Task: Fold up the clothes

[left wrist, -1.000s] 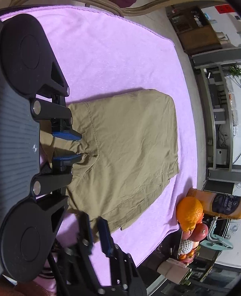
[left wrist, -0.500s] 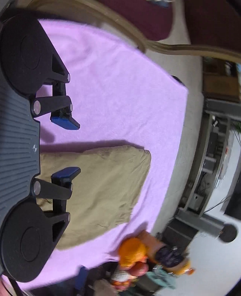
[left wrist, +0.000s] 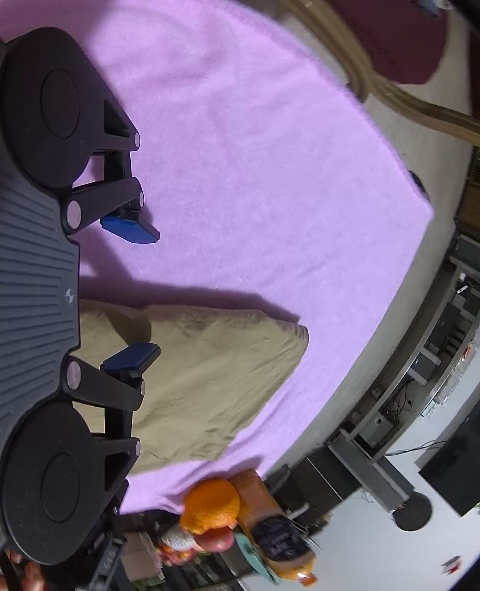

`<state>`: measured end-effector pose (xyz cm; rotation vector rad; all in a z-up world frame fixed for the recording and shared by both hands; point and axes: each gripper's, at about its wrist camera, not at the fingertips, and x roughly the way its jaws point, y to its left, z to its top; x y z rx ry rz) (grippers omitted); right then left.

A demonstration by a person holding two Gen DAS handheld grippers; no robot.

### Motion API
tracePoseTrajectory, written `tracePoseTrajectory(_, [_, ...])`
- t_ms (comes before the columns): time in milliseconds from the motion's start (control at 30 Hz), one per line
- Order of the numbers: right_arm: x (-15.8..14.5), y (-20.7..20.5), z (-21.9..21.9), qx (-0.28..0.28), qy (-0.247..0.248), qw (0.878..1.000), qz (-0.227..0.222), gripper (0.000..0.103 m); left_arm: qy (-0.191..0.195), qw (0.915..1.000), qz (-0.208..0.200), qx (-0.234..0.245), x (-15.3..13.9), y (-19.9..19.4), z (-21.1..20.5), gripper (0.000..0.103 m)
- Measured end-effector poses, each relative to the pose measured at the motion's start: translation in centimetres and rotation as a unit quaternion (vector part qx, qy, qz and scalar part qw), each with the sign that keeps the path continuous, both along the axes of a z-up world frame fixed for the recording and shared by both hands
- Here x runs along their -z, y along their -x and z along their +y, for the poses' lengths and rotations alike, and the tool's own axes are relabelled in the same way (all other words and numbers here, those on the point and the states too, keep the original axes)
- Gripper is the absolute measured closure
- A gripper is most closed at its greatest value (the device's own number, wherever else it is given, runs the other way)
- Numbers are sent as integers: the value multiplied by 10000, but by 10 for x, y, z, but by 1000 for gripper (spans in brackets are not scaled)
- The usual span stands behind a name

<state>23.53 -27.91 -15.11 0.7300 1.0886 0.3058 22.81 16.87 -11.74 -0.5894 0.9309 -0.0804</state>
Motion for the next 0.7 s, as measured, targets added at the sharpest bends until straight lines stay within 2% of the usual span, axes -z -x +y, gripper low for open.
tracePoseTrajectory(200, [16,-12,2,-130,-619,9976,272,55,478,9980,-58,415,14,-14,-11,50])
tracePoseTrajectory(267, [18,-16,9,-269,-795,9961,285,55,502,9971,-95,569,16,-19,-20,51])
tracePoseTrajectory(333, [15,-17,21,-437,-714,9964,149,51,220,9970,-198,718,14,-21,-33,51])
tracePoseTrajectory(400, [9,-17,34,-603,-499,9969,-63,36,-311,9954,-313,851,8,-20,-51,50])
tracePoseTrajectory(467, [0,-12,49,-666,41,9975,-226,35,-907,9900,-461,977,0,-17,-71,52])
tracePoseTrajectory(533, [-8,-6,66,-700,725,9942,-374,54,-1368,9826,-642,1079,-7,-12,-87,56])
tracePoseTrajectory(567, [-12,-3,71,-694,994,9916,-442,79,-1529,9793,-714,1114,-10,-10,-92,59])
tracePoseTrajectory(633, [-16,5,73,-589,1217,9893,-549,87,-1805,9731,-832,1165,-17,-4,-101,64])
tracePoseTrajectory(700, [-26,15,68,-459,1122,9904,-667,91,-1914,9694,-940,1218,-26,3,-107,70])
